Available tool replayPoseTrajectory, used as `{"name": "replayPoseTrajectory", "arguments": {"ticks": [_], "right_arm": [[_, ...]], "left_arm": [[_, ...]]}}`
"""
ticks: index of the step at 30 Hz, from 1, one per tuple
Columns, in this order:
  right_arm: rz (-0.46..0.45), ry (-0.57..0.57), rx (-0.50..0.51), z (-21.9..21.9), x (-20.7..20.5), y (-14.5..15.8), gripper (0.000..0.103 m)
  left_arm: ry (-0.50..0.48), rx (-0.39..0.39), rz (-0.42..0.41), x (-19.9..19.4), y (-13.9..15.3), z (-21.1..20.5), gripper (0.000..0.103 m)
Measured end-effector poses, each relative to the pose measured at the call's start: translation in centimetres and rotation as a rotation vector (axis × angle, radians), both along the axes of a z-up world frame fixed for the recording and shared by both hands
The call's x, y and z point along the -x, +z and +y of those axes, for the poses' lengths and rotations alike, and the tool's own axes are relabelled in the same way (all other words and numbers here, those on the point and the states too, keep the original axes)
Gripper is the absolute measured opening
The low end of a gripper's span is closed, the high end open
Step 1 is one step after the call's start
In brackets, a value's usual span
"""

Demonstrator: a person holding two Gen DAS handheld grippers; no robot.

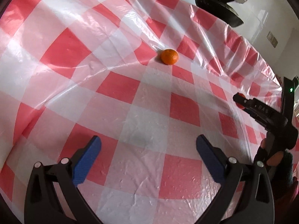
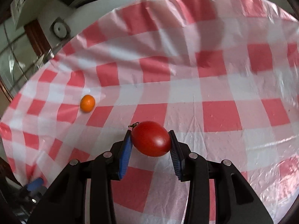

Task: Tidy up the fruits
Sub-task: 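Grasp the red tomato with the right tool while the left tool grasps the last orange, then carry the held tomato and orange down into the white box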

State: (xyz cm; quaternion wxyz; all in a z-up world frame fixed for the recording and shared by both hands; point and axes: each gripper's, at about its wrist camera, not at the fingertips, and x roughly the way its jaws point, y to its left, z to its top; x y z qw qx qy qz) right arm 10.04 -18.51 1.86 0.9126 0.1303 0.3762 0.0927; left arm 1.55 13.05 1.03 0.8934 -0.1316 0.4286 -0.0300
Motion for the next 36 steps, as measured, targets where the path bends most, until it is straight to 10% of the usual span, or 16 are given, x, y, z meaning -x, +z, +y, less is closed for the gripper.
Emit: {"name": "replayPoseTrajectory", "arguments": {"ticks": [7,14,17,18,20,36], "right_arm": [[0.012,-0.017,-0.156,-2.3,-0.3,-0.8,0.039],[0.007,0.024,-0.176,-1.9,-0.3,-0.7,0.039],[0.011,0.033,-0.177,-1.8,-0.4,-0.8,0.039],[0.011,0.035,-0.179,-1.8,-0.4,-0.8,0.039],[0.012,0.037,-0.181,-1.8,-0.4,-0.8,0.039],[0.003,0.032,-0.191,-2.0,-0.3,-0.8,0.039]], "left_arm": [[-0.059,-0.009,0.038,-6.9,0.2,-3.8,0.101],[-0.035,-0.189,0.026,-18.1,0.2,-7.9,0.101],[-0.021,-0.241,0.073,-21.1,-0.8,-8.4,0.081],[-0.009,-0.264,0.061,-21.4,-0.6,-8.6,0.057],[-0.007,-0.261,0.055,-21.0,-0.4,-8.6,0.042],[-0.01,-0.183,-0.031,-11.5,0.2,-7.8,0.041]]}}
